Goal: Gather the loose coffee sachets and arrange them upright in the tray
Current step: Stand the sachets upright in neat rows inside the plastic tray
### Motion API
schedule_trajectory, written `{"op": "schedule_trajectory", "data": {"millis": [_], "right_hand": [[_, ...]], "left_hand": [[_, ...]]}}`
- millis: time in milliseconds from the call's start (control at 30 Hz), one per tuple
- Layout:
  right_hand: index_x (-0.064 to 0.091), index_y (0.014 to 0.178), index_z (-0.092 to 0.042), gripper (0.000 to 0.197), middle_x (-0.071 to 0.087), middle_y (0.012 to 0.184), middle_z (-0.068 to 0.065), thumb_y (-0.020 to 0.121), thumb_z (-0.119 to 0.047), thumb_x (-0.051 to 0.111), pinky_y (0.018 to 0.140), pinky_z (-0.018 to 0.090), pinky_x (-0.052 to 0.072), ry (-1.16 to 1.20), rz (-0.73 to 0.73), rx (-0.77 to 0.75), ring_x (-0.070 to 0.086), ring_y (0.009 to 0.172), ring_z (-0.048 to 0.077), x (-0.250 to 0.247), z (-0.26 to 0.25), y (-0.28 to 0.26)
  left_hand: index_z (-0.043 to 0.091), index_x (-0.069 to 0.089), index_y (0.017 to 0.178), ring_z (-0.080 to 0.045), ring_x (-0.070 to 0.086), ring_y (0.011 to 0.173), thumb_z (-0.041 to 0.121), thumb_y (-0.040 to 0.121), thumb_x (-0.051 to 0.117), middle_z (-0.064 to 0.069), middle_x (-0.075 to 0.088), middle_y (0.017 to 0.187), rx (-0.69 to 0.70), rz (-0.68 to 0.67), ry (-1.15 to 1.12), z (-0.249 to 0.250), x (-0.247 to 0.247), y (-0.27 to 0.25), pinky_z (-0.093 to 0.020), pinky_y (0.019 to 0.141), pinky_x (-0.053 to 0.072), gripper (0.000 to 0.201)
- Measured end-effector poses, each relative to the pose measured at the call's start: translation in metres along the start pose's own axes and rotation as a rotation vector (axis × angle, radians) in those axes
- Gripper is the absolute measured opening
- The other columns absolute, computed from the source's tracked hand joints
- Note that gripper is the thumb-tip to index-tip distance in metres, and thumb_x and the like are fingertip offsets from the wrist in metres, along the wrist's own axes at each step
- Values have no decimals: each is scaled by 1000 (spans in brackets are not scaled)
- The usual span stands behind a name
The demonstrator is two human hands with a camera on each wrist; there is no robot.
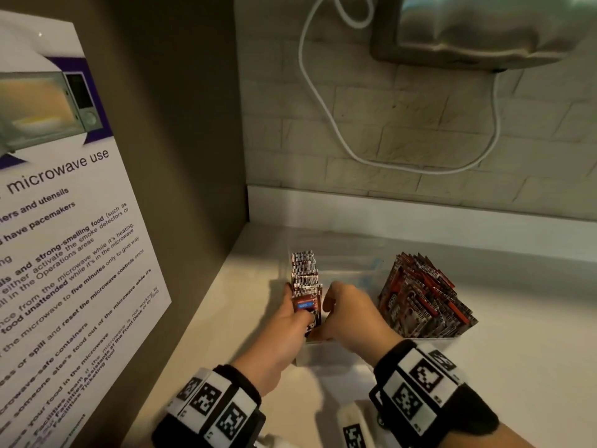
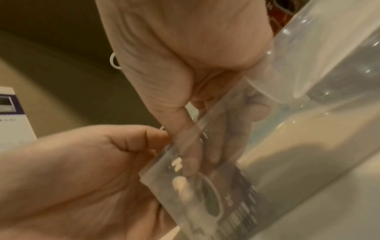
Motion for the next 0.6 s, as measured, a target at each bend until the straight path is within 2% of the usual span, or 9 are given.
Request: {"op": "schedule_trajectory", "data": {"millis": [67, 133, 167, 233, 300, 400, 467, 533, 600], "right_hand": [[46, 96, -15, 46, 50, 78, -8, 70, -30, 81, 53, 22, 38, -35, -21, 20, 49, 69, 9, 6, 0, 0], [46, 111, -11, 57, 57, 93, -3, 71, -36, 79, 68, 24, 44, -40, -90, 66, 56, 84, 13, 13, 3, 3], [48, 114, -10, 58, 62, 102, 0, 73, -36, 78, 74, 25, 46, -55, -142, 68, 59, 91, 16, 16, 3, 4], [55, 118, -10, 47, 65, 114, 5, 79, -30, 73, 82, 25, 47, -98, -245, 35, 62, 102, 20, 20, -2, 6], [58, 122, -12, 39, 64, 121, 7, 85, -24, 66, 83, 23, 43, -147, -321, -15, 60, 109, 23, 25, -10, 6], [57, 123, -10, 37, 63, 121, 11, 87, -18, 63, 85, 23, 43, -147, -324, -69, 59, 110, 27, 29, -15, 14], [54, 124, -11, 46, 63, 119, 11, 81, -19, 68, 92, 29, 48, -89, -281, -77, 60, 110, 28, 34, -15, 17], [48, 126, -17, 67, 63, 116, 9, 66, -35, 72, 93, 40, 51, -27, -225, -75, 62, 106, 27, 38, -10, 20], [43, 127, -23, 82, 63, 115, 5, 53, -51, 67, 91, 42, 52, -1, -204, -53, 63, 104, 24, 47, 5, 31]], "left_hand": [[35, 23, 150, -8, 55, 111, 2, 99, 36, 7, 53, 131, -6, 5, 26, 0, 2, 1, -28, 97, 46, 62], [33, 14, 153, -8, 49, 113, 1, 100, 33, 12, 41, 137, -9, 12, 33, 0, 2, 3, -34, 106, 41, 65], [33, 11, 153, -7, 47, 110, 0, 99, 32, 14, 38, 133, -16, 9, 35, 0, 2, 4, -33, 106, 40, 66], [35, 11, 153, -8, 49, 109, -1, 98, 30, 11, 42, 135, -37, 11, 47, -1, 2, 7, -31, 104, 40, 68], [38, 14, 153, -16, 53, 116, -1, 97, 32, 0, 50, 139, -63, 29, 65, -2, 1, 11, -36, 105, 42, 70], [35, 16, 153, -21, 51, 122, -5, 95, 30, -5, 50, 140, -60, 54, 84, 6, 0, 10, -37, 107, 40, 72], [29, 19, 153, -24, 47, 127, -12, 93, 28, -9, 48, 142, -43, 73, 74, 10, -2, 11, -37, 109, 38, 73], [30, 22, 152, -24, 48, 127, -14, 90, 28, -9, 49, 141, -54, 82, 76, 10, -4, 11, -39, 110, 38, 77], [36, 23, 151, -24, 51, 122, -14, 87, 31, -7, 51, 138, -72, 83, 90, 5, -6, 15, -39, 107, 41, 82]]}}
Point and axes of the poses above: each hand's wrist, its own y-axis towards the middle knuckle, its own x-axis out of the palm, z = x × y, the point moved 6 cm from there along y, towards the middle knuckle
